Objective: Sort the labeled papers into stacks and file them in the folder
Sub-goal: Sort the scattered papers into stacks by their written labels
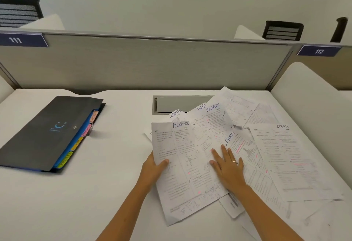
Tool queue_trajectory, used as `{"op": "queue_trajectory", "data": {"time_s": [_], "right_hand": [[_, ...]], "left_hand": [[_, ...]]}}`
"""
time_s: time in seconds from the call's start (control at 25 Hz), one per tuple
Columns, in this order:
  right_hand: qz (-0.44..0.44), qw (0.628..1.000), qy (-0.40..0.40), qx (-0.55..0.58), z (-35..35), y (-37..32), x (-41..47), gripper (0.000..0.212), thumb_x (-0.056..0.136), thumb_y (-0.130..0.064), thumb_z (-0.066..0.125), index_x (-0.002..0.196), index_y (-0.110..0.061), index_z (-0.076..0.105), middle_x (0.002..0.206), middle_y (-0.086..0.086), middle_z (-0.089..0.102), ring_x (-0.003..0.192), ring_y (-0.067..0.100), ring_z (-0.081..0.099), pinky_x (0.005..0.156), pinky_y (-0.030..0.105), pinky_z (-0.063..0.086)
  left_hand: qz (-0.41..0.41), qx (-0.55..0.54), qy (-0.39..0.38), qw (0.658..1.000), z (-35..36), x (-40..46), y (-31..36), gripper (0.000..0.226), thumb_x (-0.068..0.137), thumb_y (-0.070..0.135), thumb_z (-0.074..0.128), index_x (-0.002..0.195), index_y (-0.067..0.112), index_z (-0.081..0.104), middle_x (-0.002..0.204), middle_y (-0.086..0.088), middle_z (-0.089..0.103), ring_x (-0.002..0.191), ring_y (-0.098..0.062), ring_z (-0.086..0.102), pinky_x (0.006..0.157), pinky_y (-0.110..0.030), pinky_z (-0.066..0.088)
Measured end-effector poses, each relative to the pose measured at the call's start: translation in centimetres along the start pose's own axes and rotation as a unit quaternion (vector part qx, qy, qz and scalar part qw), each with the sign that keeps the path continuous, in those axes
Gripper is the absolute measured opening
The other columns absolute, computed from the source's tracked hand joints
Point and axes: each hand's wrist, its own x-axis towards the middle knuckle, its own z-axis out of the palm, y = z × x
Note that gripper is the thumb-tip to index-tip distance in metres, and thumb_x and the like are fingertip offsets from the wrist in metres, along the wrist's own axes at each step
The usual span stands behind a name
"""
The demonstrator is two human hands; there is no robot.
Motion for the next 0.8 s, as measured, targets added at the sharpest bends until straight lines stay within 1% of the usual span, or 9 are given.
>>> {"op": "queue_trajectory", "data": {"time_s": [0.12, 0.28, 0.4, 0.44, 0.52, 0.64, 0.72, 0.76, 0.8], "right_hand": [[0.015, 1.000, 0.003, -0.003, -0.7, 2.9, 0.3, 0.095, 0.068, -0.076, -0.026, 0.148, -0.041, 0.010, 0.160, -0.002, 0.000, 0.147, 0.020, 0.000, 0.114, 0.055, 0.004], [0.032, 0.999, 0.004, 0.011, -1.4, 6.0, 0.0, 0.086, 0.075, -0.074, -0.012, 0.148, -0.039, 0.014, 0.160, -0.002, 0.004, 0.147, 0.019, 0.003, 0.114, 0.055, 0.005], [0.034, 0.999, -0.003, 0.028, -1.5, 7.2, -0.2, 0.079, 0.079, -0.069, -0.006, 0.148, -0.038, 0.016, 0.160, -0.003, 0.005, 0.147, 0.017, 0.002, 0.114, 0.053, 0.002], [0.038, 0.999, -0.009, 0.038, -1.5, 7.3, -0.1, 0.076, 0.082, -0.069, -0.002, 0.148, -0.038, 0.018, 0.160, -0.003, 0.006, 0.147, 0.017, 0.002, 0.114, 0.053, 0.001], [0.060, 0.995, -0.023, 0.072, -2.0, 7.0, 0.3, 0.063, 0.092, -0.064, 0.015, 0.147, -0.036, 0.024, 0.159, -0.002, 0.010, 0.147, 0.017, 0.004, 0.114, 0.053, 0.002], [0.061, 0.990, 0.011, 0.130, -3.1, 4.9, 1.3, 0.053, 0.095, -0.051, 0.039, 0.142, -0.026, 0.038, 0.154, 0.002, 0.026, 0.142, 0.022, 0.022, 0.113, 0.051, 0.016], [0.024, 0.972, 0.022, 0.234, -4.3, 2.1, 1.5, 0.048, 0.093, -0.043, 0.052, 0.134, -0.020, 0.047, 0.142, 0.002, 0.042, 0.131, 0.023, 0.041, 0.106, 0.044, 0.033], [0.014, 0.952, -0.004, 0.304, -5.0, 0.5, 1.3, 0.044, 0.092, -0.040, 0.055, 0.131, -0.020, 0.050, 0.133, 0.000, 0.049, 0.122, 0.020, 0.049, 0.100, 0.036, 0.042], [0.009, 0.928, -0.050, 0.368, -5.6, -1.2, 1.1, 0.039, 0.091, -0.038, 0.057, 0.126, -0.022, 0.053, 0.124, -0.005, 0.055, 0.114, 0.017, 0.055, 0.091, 0.028, 0.047]], "left_hand": [[-0.003, -0.001, -0.021, 1.000, 2.7, 0.6, 0.4, 0.039, 0.086, 0.028, 0.067, 0.123, 0.026, 0.055, 0.112, 0.005, 0.069, 0.096, -0.016, 0.069, 0.080, -0.036, 0.059], [-0.013, 0.000, -0.042, 0.999, 5.4, 0.7, 0.8, 0.038, 0.087, 0.027, 0.066, 0.123, 0.026, 0.057, 0.114, 0.005, 0.069, 0.098, -0.015, 0.069, 0.084, -0.038, 0.058], [-0.020, -0.004, -0.035, 0.999, 6.3, 0.6, 0.8, 0.036, 0.088, 0.027, 0.066, 0.123, 0.025, 0.057, 0.113, 0.004, 0.069, 0.097, -0.016, 0.069, 0.084, -0.039, 0.058], [-0.022, -0.008, -0.028, 0.999, 6.4, 0.4, 0.8, 0.035, 0.089, 0.026, 0.065, 0.122, 0.025, 0.057, 0.113, 0.004, 0.070, 0.096, -0.016, 0.070, 0.082, -0.038, 0.059], [-0.025, -0.024, -0.012, 0.999, 6.1, 0.0, 1.0, 0.032, 0.090, 0.028, 0.064, 0.121, 0.023, 0.057, 0.111, 0.002, 0.070, 0.093, -0.017, 0.070, 0.078, -0.036, 0.059], [-0.024, -0.073, 0.010, 0.997, 5.0, -1.1, 1.0, 0.029, 0.089, 0.031, 0.065, 0.116, 0.022, 0.061, 0.108, 0.000, 0.072, 0.090, -0.019, 0.072, 0.076, -0.037, 0.060], [-0.031, -0.100, 0.015, 0.994, 3.8, -1.9, 1.0, 0.027, 0.090, 0.029, 0.064, 0.115, 0.021, 0.062, 0.106, -0.002, 0.073, 0.090, -0.021, 0.072, 0.079, -0.043, 0.059], [-0.033, -0.109, 0.013, 0.993, 3.1, -2.2, 1.1, 0.028, 0.090, 0.029, 0.064, 0.115, 0.020, 0.062, 0.105, -0.002, 0.073, 0.091, -0.022, 0.072, 0.081, -0.046, 0.058], [-0.034, -0.117, 0.011, 0.993, 2.2, -2.4, 1.1, 0.029, 0.089, 0.030, 0.064, 0.116, 0.019, 0.062, 0.105, -0.003, 0.074, 0.092, -0.024, 0.072, 0.082, -0.048, 0.058]]}}
